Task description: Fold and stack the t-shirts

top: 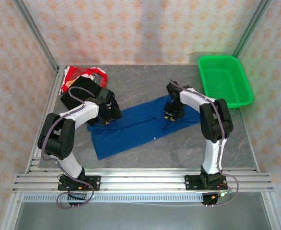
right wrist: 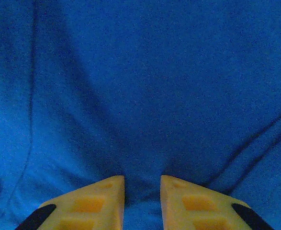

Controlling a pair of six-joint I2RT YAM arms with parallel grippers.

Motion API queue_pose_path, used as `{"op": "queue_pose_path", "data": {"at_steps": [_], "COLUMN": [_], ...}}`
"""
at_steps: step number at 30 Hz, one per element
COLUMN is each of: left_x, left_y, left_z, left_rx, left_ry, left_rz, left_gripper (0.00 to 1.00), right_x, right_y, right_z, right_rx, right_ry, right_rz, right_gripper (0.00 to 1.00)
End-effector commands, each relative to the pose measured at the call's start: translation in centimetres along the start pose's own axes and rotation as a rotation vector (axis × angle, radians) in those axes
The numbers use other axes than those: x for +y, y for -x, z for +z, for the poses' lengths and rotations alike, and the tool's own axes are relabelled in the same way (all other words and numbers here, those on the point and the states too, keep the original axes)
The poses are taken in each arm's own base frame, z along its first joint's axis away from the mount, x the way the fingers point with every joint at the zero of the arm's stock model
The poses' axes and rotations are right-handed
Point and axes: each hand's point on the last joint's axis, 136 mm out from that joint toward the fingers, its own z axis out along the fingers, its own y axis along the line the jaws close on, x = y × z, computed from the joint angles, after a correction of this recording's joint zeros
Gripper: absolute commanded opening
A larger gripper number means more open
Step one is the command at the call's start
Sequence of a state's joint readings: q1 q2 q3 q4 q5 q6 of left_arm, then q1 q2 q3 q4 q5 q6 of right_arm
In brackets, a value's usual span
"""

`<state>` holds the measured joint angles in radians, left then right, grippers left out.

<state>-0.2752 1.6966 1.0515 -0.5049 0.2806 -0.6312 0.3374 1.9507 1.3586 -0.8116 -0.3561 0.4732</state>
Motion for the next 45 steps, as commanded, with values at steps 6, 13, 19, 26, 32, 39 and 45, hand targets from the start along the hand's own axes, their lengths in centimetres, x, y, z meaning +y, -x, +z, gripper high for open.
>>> {"op": "queue_pose_path", "data": {"at_steps": [6, 13, 19, 26, 32, 39, 45], "left_x": [0.5, 0.7, 0.9, 0.8, -0.7, -3.3, -4.2], "left_y": [0.1, 0.1, 0.1, 0.2, 1.1, 2.4, 1.7], "left_z": [-0.6, -0.4, -0.2, -0.8, -3.0, -7.1, -8.2], "left_rx": [-0.033, -0.036, -0.033, -0.043, -0.095, -0.193, -0.218], "left_ry": [0.029, 0.037, 0.043, 0.042, -0.008, -0.059, -0.084], "left_rz": [0.007, 0.003, 0.004, 0.016, 0.05, 0.122, 0.154], "left_gripper": [0.7, 0.7, 0.7, 0.7, 0.7, 0.71, 0.71], "right_x": [-4.2, -4.6, -7.5, -8.4, -7.3, -4.3, -3.1], "right_y": [-3.1, -6.5, -9.4, -8.2, -1.7, 3.1, 3.7], "right_z": [-1.5, -1.8, -1.5, -5.9, -8.8, -6.1, -3.0], "right_rx": [-0.065, -0.012, 0.04, -0.107, -0.197, -0.118, -0.083], "right_ry": [-0.069, -0.002, -0.076, -0.083, -0.024, -0.046, -0.028], "right_rz": [0.107, 0.088, 0.114, 0.147, 0.182, 0.072, 0.085], "right_gripper": [0.26, 0.27, 0.26, 0.26, 0.27, 0.22, 0.2]}}
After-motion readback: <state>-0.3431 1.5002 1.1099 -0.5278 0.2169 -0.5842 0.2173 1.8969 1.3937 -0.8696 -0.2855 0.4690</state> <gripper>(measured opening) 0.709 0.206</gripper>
